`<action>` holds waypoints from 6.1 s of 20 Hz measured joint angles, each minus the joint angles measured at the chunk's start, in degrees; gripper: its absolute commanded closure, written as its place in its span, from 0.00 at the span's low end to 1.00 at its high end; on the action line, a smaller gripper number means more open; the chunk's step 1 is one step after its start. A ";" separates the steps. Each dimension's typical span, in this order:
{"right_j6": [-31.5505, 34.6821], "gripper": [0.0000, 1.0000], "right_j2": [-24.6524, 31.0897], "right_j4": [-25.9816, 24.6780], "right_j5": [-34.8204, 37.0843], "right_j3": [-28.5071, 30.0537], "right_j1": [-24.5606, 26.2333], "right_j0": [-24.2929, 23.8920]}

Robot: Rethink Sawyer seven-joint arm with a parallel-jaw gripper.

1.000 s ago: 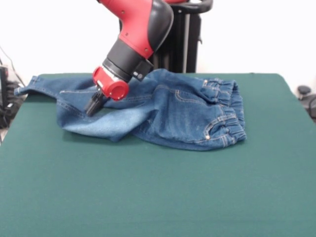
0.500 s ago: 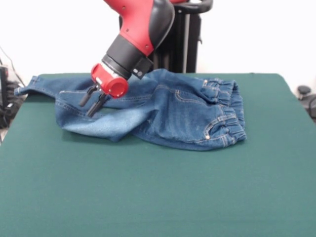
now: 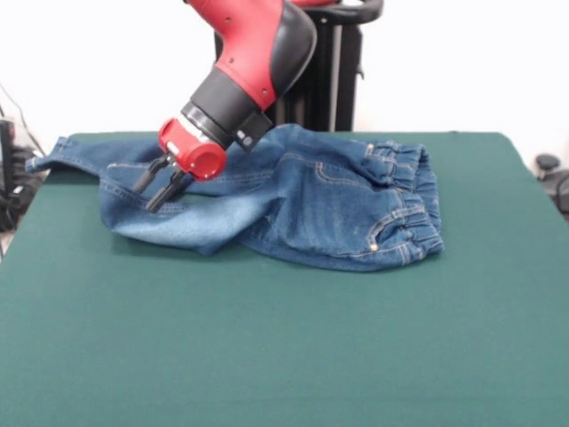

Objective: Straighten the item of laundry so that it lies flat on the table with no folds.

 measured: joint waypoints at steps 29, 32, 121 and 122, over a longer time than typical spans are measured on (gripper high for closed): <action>0.00 1.00 -0.95 -0.37 -2.69 -0.39 6.19 0.01; 0.00 1.00 -1.43 -1.95 -2.69 -0.38 5.19 -0.18; 0.00 0.00 12.62 -12.67 7.32 11.01 -14.50 -5.95; 0.00 0.00 12.37 -13.07 9.69 11.39 -16.05 -6.37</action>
